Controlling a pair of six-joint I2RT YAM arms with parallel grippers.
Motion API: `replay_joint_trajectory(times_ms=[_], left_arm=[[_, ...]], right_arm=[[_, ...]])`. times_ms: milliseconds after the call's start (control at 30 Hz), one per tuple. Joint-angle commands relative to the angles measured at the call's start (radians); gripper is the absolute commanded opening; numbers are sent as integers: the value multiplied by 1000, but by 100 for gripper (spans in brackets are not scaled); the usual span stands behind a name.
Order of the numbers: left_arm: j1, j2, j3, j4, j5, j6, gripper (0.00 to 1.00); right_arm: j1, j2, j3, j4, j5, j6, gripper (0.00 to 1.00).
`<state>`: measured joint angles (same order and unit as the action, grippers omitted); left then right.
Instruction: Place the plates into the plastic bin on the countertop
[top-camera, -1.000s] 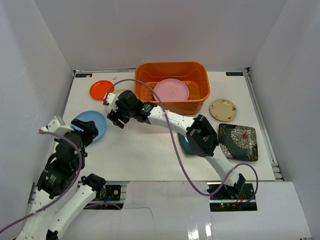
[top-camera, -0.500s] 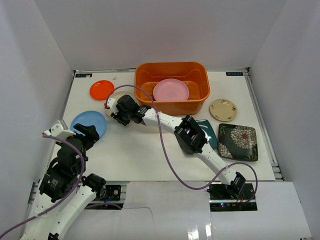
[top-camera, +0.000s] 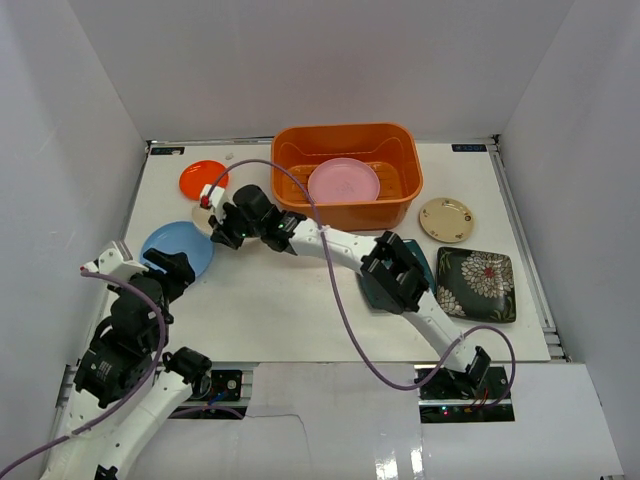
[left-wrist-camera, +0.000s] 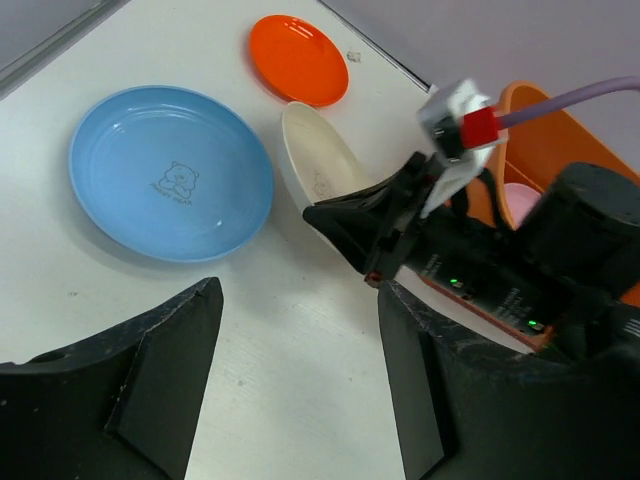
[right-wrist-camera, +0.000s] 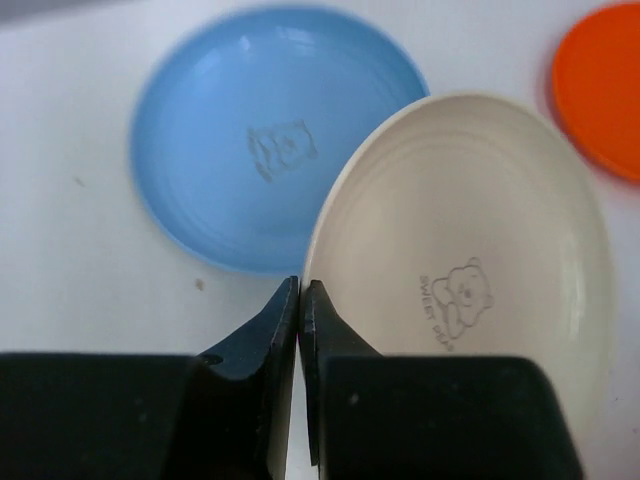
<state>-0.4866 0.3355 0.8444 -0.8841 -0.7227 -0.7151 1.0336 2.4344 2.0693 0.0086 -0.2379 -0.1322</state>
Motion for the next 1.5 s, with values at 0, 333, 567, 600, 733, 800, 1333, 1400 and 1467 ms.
replay_joint_trajectory(times_ms=[0,333,567,600,733,800,1333,1400,1467], left_arm=[[-1,7,53,-19,-29,6,73],[-1,110,42,14,34,0,73],[-1,411,19,71,261,-6,73],[-1,442,21,80,256,-3,74],[-1,568,36,125,227,9,74],[2,640,65,128,210,8,75],[241,963,127,238,241,97,79],[276,1008,149,231,240,112,80],[292,1072,171,232,217,129,80]], right_arm=[[2,-221,-23,246,-74,106,8],[-32,-540,-191,337,81,59,8],[-214,-776,-510,246,304,-10,8],[-262,-793,-549,249,307,-10,8],[-325,-787,-618,173,385,-91,8],[-333,-750,-591,133,406,-127,8],[-366,-428,-384,-45,249,-63,10],[-368,-414,-373,-53,224,-41,19],[-365,-413,-368,-55,212,-34,36]])
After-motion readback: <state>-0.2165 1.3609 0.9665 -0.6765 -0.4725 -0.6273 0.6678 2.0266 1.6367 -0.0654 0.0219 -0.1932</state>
